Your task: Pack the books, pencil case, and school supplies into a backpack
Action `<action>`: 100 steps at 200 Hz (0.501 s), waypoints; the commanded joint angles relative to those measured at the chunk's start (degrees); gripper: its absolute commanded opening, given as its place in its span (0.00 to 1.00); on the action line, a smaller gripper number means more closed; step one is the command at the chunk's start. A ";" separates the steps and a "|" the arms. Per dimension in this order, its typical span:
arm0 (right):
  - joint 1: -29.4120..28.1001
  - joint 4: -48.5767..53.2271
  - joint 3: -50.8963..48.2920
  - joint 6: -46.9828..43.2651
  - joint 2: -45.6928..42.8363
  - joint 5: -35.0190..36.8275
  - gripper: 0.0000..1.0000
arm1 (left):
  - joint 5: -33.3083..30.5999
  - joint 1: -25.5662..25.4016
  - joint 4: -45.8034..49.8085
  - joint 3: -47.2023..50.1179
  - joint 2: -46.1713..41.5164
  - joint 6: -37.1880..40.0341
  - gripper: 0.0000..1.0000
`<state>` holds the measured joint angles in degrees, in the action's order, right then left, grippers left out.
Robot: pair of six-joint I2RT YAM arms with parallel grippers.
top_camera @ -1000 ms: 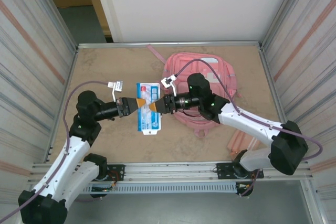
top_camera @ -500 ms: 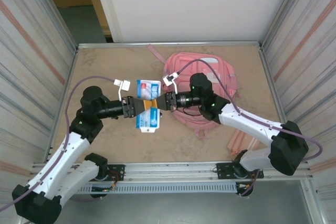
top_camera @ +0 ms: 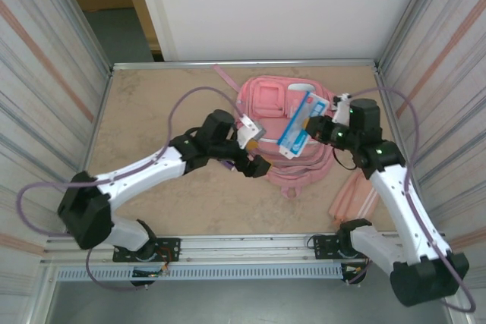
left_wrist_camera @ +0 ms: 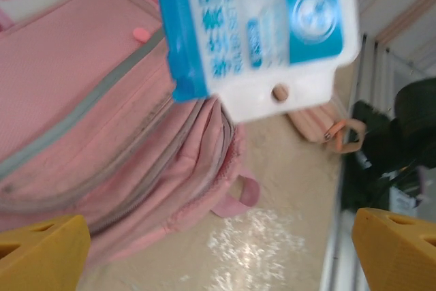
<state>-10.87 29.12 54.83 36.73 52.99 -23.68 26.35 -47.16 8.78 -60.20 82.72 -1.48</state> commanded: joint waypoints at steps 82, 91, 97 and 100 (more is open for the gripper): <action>9.92 12.27 -1.57 -7.08 -12.75 7.22 0.00 | -17.31 -3.01 21.54 -32.34 33.01 40.86 0.81; 9.95 12.09 -1.41 -7.34 -12.14 6.94 0.00 | -20.46 -3.17 21.06 -33.71 34.57 41.28 0.77; 9.95 11.96 -1.43 -7.44 -11.77 6.60 0.00 | -22.67 -3.16 20.39 -34.40 35.44 41.23 0.75; 9.96 11.88 -1.30 -7.36 -11.58 6.38 0.00 | -23.77 -3.20 19.89 -34.63 35.77 40.77 0.74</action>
<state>-1.37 40.73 53.82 31.18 40.58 -17.45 14.35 -49.93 26.50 -90.83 116.16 33.85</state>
